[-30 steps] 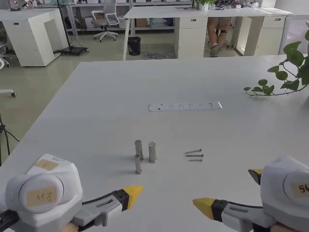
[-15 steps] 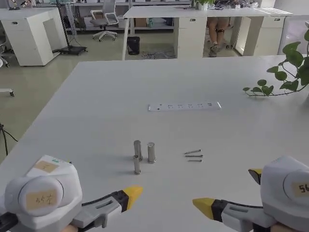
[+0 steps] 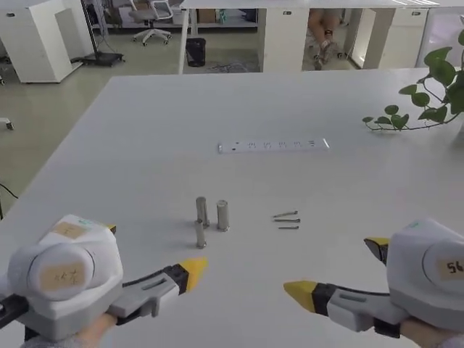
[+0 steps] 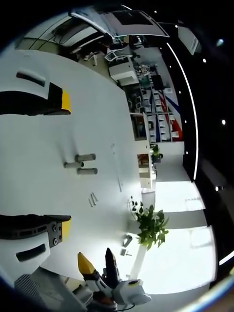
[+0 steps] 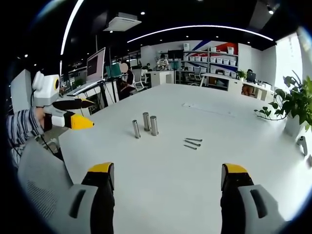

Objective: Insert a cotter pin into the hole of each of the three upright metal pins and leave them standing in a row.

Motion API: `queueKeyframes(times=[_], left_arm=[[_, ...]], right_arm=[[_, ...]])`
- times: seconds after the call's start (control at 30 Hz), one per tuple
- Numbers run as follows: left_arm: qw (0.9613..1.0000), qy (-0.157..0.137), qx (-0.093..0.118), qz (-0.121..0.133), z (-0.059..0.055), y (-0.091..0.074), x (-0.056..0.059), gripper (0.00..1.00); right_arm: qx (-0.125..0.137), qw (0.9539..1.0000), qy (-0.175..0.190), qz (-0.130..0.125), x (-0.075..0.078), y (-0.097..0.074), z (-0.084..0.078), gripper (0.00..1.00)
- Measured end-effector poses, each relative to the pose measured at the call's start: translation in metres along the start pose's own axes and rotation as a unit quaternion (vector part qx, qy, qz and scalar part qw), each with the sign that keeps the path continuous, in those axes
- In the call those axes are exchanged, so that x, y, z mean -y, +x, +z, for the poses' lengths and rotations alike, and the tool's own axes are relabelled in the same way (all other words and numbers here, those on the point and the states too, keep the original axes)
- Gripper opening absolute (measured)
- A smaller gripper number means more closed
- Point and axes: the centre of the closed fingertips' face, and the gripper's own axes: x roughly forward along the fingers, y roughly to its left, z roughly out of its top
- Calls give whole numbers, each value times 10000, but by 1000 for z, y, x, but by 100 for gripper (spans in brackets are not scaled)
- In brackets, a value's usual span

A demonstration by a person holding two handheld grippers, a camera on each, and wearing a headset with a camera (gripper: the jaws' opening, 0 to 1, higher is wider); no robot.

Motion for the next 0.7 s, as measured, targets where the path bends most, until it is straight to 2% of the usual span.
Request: queueKeyframes(times=[0.1,0.2,0.37,0.57,0.7], left_arm=[[10000,83,-26,-47,-1,13,-2,72],[9999,3,14,-136,-1,25,-3,65],[9993,185,-189,-261,-11,51,-5,55],[9990,125,-214,-379,-13,76,-5,49],[9982,250,-307,-449,-19,93,-6,46]], right_arm=[[52,10000,-12,39,0,3,2,87],[84,9999,-2,104,0,8,3,85],[17,9999,27,162,4,15,-1,83],[-44,9998,45,198,11,22,-3,82],[-91,9997,38,227,15,29,-2,81]])
